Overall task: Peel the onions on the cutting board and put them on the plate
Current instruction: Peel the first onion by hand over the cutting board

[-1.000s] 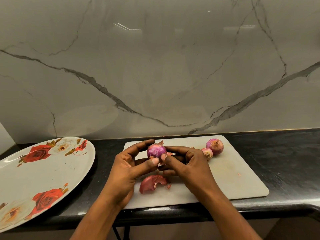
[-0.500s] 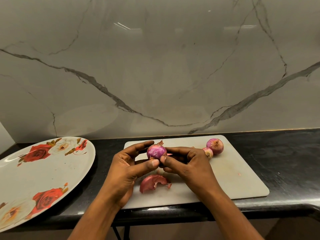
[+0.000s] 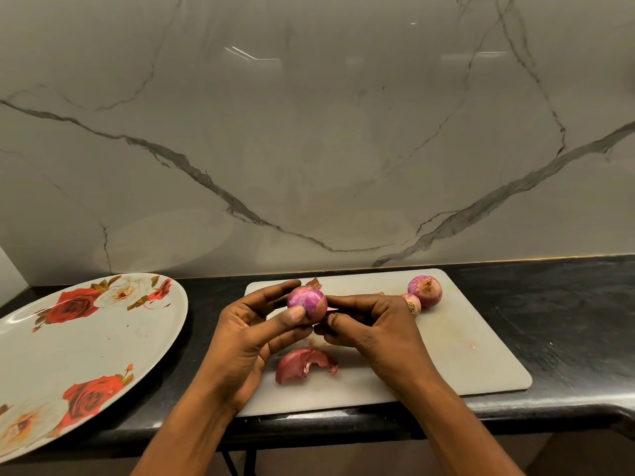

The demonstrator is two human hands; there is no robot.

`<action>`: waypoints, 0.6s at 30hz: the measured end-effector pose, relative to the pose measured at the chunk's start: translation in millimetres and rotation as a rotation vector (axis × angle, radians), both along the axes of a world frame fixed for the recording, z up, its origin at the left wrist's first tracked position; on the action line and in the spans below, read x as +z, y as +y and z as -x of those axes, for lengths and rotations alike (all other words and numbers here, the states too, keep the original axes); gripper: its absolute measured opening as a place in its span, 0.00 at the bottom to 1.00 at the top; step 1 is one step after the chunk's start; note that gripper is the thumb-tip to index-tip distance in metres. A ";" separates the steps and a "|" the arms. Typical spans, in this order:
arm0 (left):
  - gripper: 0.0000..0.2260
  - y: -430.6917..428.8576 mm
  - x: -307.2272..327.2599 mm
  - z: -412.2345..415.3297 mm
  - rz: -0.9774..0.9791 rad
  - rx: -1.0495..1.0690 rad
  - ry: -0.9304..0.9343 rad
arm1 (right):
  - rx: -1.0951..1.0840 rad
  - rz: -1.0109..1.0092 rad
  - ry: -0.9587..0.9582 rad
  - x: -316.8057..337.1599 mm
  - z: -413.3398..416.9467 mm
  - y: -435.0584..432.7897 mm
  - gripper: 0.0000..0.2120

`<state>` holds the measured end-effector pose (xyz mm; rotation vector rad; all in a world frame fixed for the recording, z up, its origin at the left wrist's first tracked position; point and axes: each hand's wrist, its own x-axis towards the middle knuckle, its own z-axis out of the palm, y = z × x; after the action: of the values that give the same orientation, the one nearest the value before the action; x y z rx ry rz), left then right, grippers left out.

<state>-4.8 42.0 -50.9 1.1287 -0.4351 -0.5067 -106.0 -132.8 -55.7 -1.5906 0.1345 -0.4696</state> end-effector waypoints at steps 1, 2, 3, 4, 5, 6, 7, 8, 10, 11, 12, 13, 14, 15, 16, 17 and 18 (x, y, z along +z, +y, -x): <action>0.21 -0.3 -0.2 -0.1 -0.001 0.001 -0.001 | -0.010 0.003 0.001 0.2 0.1 0.6 0.14; 0.21 -0.4 -0.4 0.0 -0.002 0.001 -0.002 | -0.018 0.004 0.001 0.4 0.2 1.2 0.14; 0.21 -0.6 -0.3 0.1 -0.005 0.002 -0.003 | -0.021 0.002 -0.002 0.8 0.4 1.8 0.14; 0.21 -0.4 0.1 0.4 -0.008 0.003 -0.005 | -0.020 0.002 -0.005 0.9 0.2 2.2 0.14; 0.21 -0.5 0.6 0.7 -0.011 0.006 -0.008 | -0.016 -0.002 -0.008 1.5 0.2 2.7 0.13; 0.21 -0.5 0.8 1.3 -0.014 0.008 -0.015 | -0.010 -0.008 -0.012 2.3 0.5 3.2 0.12; 0.21 -0.6 0.7 1.7 -0.020 0.012 -0.025 | -0.006 -0.009 -0.016 3.3 0.7 3.8 0.12; 0.21 -0.5 0.6 2.1 -0.027 0.016 -0.035 | -0.008 0.006 -0.020 3.7 0.8 4.3 0.13; 0.20 -0.3 0.8 2.8 -0.042 0.024 -0.046 | -0.022 0.061 -0.014 3.2 0.8 5.2 0.14; 0.20 -0.4 0.8 2.8 -0.047 0.026 -0.051 | -0.026 0.076 -0.010 2.4 0.9 5.3 0.15; 0.20 -0.7 0.7 3.0 -0.054 0.028 -0.055 | -0.027 0.083 -0.008 1.6 1.1 5.1 0.15; 0.20 -1.0 0.8 3.2 -0.059 0.027 -0.058 | -0.027 0.085 -0.005 1.4 1.2 4.8 0.15; 0.20 -1.2 0.8 3.4 -0.062 0.028 -0.059 | -0.028 0.087 -0.003 1.1 1.2 4.3 0.15; 0.20 -1.7 0.9 3.4 -0.062 0.028 -0.059 | -0.028 0.086 0.000 0.8 1.0 3.8 0.16; 0.20 -1.6 1.1 3.7 -0.062 0.028 -0.059 | -0.026 0.083 0.002 0.8 0.9 3.6 0.16; 0.20 -1.7 1.2 3.4 -0.058 0.026 -0.053 | -0.026 0.078 0.004 0.9 0.8 3.2 0.16; 0.20 -1.4 1.2 3.3 -0.048 0.021 -0.038 | -0.025 0.070 0.004 0.6 0.5 2.6 0.15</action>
<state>-8.1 40.6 -49.7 1.1894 -0.4460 -0.4804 -106.6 -130.3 -55.1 -1.6602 0.1426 -0.4947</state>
